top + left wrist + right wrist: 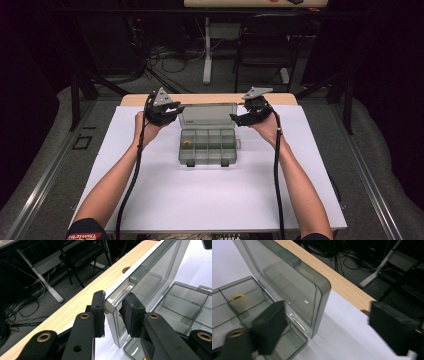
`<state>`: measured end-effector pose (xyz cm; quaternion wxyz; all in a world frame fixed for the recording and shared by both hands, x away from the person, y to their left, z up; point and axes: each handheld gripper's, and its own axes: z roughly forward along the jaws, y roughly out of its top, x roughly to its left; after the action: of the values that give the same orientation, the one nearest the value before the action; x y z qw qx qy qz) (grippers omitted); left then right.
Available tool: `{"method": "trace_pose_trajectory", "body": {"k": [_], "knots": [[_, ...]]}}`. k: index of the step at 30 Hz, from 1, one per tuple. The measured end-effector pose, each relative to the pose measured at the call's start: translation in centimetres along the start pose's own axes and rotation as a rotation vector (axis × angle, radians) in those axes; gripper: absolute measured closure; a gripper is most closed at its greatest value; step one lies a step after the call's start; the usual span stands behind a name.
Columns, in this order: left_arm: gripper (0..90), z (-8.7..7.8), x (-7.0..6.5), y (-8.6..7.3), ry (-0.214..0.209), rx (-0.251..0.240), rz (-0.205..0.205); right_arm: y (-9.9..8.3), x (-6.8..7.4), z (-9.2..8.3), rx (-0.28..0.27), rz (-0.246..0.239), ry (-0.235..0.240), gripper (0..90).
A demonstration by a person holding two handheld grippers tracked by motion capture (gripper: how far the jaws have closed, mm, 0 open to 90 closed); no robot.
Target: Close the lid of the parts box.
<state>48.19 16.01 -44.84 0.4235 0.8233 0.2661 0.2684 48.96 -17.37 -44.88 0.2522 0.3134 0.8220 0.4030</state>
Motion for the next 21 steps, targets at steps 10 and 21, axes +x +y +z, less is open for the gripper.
{"method": "trace_pose_trajectory", "body": {"k": [10,21], "knots": [[72.4,-0.1,0.0,-0.2,-0.009,-0.004,-0.011,1.0,0.5,-0.5,-0.021,-0.016,0.016,62.2],[72.2,-0.4,-0.2,-0.5,-0.026,-0.016,-0.023,1.0,1.0,-1.1,-0.020,-0.038,0.007,74.3]]}}
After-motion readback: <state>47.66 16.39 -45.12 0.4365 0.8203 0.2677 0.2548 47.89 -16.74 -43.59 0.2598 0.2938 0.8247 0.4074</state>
